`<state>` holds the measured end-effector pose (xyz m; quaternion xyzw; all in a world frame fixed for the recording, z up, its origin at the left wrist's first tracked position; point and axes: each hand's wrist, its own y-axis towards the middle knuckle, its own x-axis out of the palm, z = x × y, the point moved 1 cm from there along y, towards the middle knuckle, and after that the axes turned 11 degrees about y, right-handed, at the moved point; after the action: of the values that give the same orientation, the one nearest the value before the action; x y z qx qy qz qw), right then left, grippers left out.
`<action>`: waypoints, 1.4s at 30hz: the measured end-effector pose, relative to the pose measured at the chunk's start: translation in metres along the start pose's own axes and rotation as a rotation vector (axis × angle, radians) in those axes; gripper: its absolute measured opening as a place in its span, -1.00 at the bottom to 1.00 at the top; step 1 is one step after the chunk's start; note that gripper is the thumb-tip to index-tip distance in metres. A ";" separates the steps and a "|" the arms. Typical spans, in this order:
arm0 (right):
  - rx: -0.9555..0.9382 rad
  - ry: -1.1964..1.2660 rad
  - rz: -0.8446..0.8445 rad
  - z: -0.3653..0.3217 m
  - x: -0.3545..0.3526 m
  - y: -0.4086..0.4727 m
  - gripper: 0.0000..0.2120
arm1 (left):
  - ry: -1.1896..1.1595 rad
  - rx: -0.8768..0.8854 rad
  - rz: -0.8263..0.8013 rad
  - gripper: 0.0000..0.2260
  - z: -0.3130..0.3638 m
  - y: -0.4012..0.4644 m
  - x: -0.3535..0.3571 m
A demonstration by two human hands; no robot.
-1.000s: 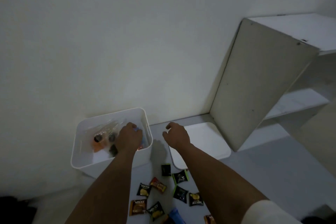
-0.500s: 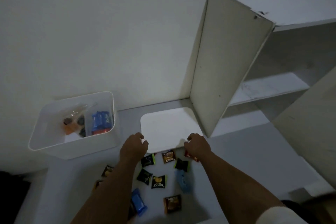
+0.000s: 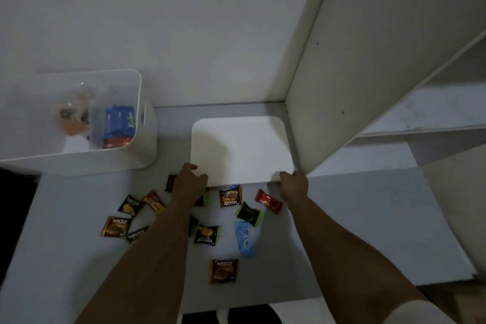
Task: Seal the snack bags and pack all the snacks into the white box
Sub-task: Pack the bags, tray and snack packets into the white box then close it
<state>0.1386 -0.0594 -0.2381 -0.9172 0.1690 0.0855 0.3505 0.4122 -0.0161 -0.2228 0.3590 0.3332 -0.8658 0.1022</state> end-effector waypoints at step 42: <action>-0.776 -1.204 -0.656 0.075 -0.008 -0.072 0.43 | 0.865 0.431 -0.015 0.34 -0.136 -0.117 0.005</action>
<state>0.1552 0.0436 -0.2471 -0.7729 -0.3714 0.5126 0.0439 0.4348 0.1617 -0.2382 0.6970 0.1608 -0.6869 -0.1285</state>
